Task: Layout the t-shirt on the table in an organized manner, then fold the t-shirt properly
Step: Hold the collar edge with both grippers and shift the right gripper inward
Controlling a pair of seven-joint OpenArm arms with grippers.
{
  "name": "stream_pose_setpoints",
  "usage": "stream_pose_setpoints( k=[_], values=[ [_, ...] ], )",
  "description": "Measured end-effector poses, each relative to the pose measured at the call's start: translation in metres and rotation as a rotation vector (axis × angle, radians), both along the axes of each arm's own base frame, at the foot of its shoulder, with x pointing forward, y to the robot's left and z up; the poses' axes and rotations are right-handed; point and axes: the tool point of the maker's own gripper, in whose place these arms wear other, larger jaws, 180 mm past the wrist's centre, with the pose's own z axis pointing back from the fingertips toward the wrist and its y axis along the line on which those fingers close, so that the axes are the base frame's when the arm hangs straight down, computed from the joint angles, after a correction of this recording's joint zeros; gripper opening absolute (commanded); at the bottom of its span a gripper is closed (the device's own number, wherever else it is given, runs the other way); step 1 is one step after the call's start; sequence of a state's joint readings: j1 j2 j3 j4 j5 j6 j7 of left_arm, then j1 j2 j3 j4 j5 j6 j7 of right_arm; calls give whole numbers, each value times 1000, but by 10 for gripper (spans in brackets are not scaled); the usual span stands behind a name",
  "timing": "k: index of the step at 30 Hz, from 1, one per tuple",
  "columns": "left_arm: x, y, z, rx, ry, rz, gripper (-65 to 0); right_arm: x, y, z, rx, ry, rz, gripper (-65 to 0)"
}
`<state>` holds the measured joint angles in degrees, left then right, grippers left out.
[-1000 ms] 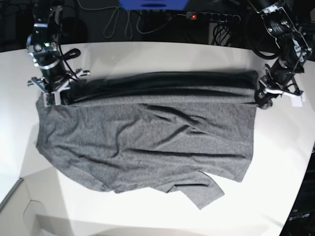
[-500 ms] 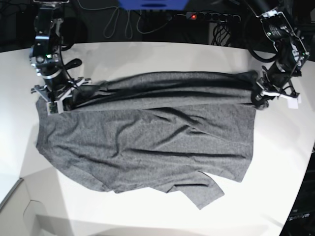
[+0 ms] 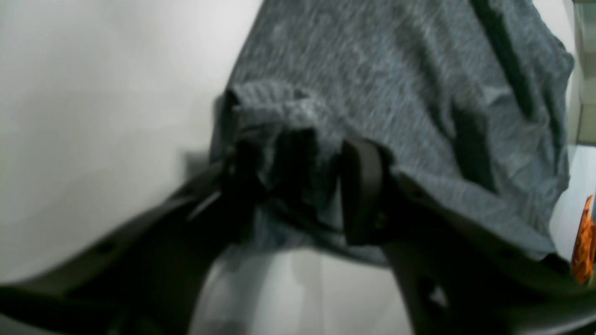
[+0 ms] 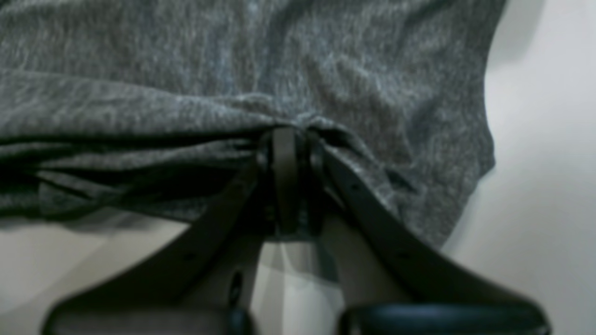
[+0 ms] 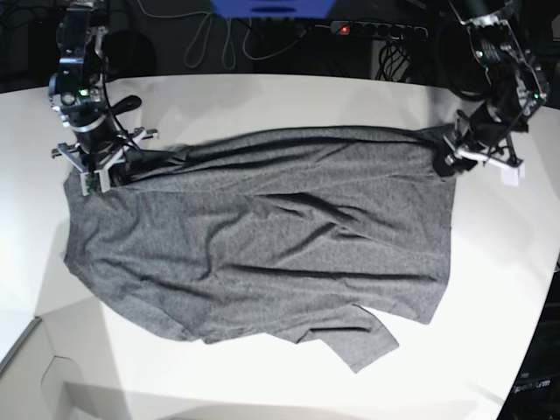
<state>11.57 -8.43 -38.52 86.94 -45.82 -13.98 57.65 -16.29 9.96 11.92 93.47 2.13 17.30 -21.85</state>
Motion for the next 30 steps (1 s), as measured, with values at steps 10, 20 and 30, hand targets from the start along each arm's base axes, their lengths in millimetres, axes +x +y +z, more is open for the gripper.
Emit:
stream_pose_setpoints(
  k=[10, 20, 30],
  values=[
    [-18, 13, -3, 17, 29, 15, -318, -13, 0, -6, -1, 26, 1, -362],
    [-29, 23, -10, 19, 49, 63, -318, -18, 10, 13, 3, -18, 16, -352],
    [-22, 14, -15, 3, 39, 56, -318, -27, 22, 24, 14, -34, 27, -352]
  ],
)
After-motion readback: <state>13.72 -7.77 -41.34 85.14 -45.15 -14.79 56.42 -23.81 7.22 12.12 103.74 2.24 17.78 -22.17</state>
